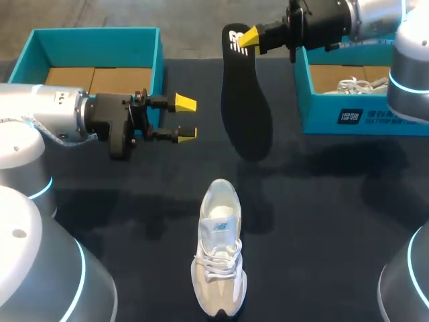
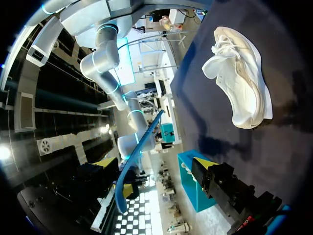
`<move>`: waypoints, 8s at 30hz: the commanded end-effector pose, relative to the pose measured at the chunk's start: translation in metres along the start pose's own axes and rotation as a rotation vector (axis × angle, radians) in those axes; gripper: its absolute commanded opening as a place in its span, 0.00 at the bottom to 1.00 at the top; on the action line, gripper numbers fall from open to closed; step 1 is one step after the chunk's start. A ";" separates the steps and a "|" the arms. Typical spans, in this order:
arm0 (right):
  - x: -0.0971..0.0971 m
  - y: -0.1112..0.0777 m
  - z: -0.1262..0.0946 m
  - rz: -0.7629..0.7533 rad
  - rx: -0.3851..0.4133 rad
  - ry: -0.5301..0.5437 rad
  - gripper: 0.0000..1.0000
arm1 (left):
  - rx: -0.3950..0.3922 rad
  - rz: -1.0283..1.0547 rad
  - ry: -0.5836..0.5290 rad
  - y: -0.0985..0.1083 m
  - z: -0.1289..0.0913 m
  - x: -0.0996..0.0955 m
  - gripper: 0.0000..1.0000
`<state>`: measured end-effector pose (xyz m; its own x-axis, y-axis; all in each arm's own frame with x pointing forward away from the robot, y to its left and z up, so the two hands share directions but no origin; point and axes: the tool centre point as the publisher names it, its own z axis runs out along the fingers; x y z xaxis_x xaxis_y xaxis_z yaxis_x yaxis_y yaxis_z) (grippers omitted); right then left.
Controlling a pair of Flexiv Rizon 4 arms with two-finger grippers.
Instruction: Take the shoe out of the shoebox, open the shoe tongue, remove and reinsert the insole, then place the shoe into the shoebox
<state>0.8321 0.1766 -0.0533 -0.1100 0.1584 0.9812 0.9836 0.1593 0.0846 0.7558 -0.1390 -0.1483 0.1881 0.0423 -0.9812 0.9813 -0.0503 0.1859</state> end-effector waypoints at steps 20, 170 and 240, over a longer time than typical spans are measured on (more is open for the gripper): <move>0.000 0.000 0.001 0.000 0.000 -0.001 0.00 | -0.007 0.010 -0.048 -0.004 -0.003 -0.005 1.00; 0.002 -0.048 -0.013 0.026 -0.032 -0.017 1.00 | 0.034 0.130 -0.187 0.005 0.001 -0.006 0.00; -0.021 -0.083 0.004 0.041 -0.019 0.015 1.00 | 0.132 -0.751 -0.211 -0.007 -0.044 -0.062 0.00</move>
<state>0.7515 0.1618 -0.0811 -0.0677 0.1481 0.9867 0.9898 0.1345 0.0477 0.7414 -0.0982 -0.0914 -0.5476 -0.0845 -0.8324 0.8265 -0.2096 -0.5224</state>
